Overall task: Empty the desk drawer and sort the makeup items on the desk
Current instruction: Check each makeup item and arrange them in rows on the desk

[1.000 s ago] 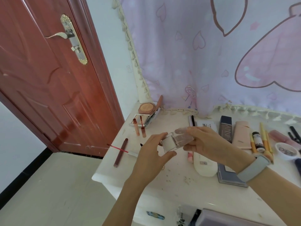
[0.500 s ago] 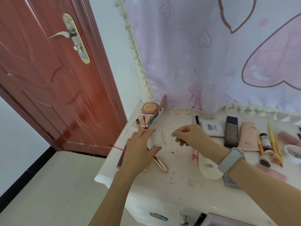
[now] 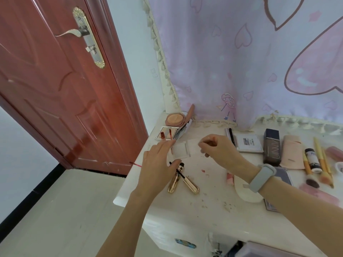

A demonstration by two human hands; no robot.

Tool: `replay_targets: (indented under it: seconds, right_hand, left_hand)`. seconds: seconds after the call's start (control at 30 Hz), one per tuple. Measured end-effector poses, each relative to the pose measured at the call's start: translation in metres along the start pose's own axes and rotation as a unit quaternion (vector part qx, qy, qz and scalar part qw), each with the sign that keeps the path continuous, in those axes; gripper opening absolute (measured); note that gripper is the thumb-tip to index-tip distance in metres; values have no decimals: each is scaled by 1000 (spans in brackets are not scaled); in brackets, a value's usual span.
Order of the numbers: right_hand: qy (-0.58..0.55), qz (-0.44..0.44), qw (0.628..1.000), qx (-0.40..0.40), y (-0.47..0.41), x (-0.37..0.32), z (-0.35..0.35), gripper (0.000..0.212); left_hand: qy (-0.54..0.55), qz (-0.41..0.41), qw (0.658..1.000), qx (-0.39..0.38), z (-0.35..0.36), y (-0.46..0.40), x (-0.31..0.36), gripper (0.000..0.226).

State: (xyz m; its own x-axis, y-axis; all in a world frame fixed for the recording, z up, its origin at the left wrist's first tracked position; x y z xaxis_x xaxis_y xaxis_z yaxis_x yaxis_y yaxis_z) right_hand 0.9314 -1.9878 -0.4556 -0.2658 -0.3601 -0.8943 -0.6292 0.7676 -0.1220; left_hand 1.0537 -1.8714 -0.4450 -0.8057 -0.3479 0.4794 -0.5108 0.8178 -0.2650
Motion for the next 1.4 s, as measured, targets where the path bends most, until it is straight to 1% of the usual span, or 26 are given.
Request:
replay_targets:
  seconds: [0.13,0.3,0.47,0.63,0.73,0.83,1.0,1.07,1.17,1.23,1.33,1.4]
  right_hand:
    - [42,35,999,-6,-5,11,-17,10]
    - [66,103,992,-40,-5,36,-5,16]
    - [74,122,989,-44,-11,43,3,16]
    - [80,155,983,-50,-19,48,10,20]
    - [85,157,982,-58,-19,49,14,19]
    - [64,160,983,-66,-17,49,17,16]
    - [57,141,986,-76,-14,40,20,16]
    - [75,136,984,-86,-12,39,21,19]
    - [131,126,979,-94,-12,36,15,31]
    - [158,118,976,-93,-12,34,6,36]
    - [190,89,972,-102,-11,31,-9,35]
    - [211,56,969,-116,-7,27,-20,30]
  left_hand:
    - [51,-33,997,-54,20,-1,13,54]
    - [50,-63,994,-79,35,-9,10,49]
    - [60,-83,992,-73,33,-10,1,41]
    - [74,-82,993,-31,21,-4,-4,33]
    - [70,-86,994,-16,18,2,-12,29]
    - [66,-93,993,-11,17,8,-18,29]
    - [60,-100,993,-17,20,19,-21,30]
    - [66,-93,993,-15,21,22,-20,30]
    - [59,-78,995,-5,20,24,-14,28]
    - [65,-73,995,7,18,25,-11,27]
    - [78,-68,995,9,17,27,-4,28]
    - [76,-60,995,1,18,29,3,29]
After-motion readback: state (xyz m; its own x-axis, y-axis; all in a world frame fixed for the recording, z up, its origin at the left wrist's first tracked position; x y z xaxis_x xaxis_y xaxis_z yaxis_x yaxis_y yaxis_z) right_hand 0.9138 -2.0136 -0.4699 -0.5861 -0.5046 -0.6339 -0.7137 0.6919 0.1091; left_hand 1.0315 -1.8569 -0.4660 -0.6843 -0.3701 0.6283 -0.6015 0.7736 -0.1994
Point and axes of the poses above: each hand's wrist, its own y-axis away from the middle knuckle, its own z-axis out of the palm, x = y × z, the point moved 9 cm from there along -y, towards the middle knuckle, and after that the axes turned 7 degrees about -z, right-handed, at the moved point
